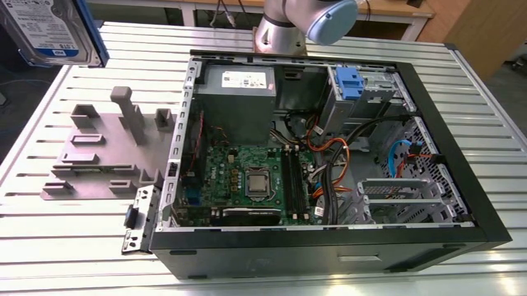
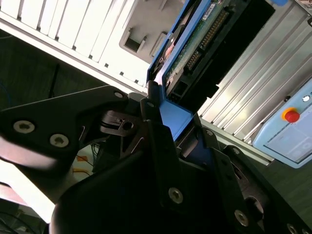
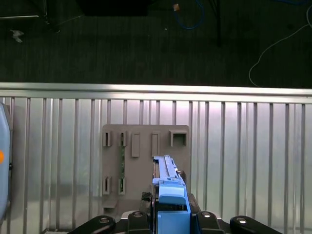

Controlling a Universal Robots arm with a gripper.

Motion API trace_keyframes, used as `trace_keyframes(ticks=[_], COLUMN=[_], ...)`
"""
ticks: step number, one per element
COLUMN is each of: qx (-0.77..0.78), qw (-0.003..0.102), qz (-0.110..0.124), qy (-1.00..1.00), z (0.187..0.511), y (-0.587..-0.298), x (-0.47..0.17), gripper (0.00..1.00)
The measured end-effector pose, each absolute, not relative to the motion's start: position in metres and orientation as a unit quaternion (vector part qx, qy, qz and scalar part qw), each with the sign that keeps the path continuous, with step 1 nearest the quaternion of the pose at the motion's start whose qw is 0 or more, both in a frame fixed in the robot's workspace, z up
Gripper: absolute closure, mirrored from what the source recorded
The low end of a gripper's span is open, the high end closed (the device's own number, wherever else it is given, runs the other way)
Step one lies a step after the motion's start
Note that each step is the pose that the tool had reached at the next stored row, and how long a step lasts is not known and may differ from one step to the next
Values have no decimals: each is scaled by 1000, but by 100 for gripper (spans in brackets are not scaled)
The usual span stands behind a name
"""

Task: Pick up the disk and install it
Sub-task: 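Pick up the disk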

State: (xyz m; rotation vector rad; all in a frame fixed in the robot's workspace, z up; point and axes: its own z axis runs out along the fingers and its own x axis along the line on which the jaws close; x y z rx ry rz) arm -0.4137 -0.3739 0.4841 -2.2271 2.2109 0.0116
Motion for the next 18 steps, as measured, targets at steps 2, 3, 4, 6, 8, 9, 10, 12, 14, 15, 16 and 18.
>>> trace_keyframes(ticks=[2,3,4,6,8,9,10,12,14,15,16,18], qx=[-710,-710,-710,-710,-710,-710,-710,-710,-710,-710,-710,-710], qw=[2,2,2,2,2,2,2,2,2,2,2,2], qz=[4,4,4,4,4,4,4,4,4,4,4,4], qy=[705,705,705,705,704,704,704,705,705,705,705,705], z=[484,484,484,484,484,484,484,484,484,484,484,484], y=[-374,-374,-374,-374,-374,-374,-374,-374,-374,-374,-374,-374], x=[-414,-414,-414,-414,-413,-412,-412,-410,-409,-408,-408,-408], gripper=[64,64,64,64,64,64,64,64,64,64,64,64])
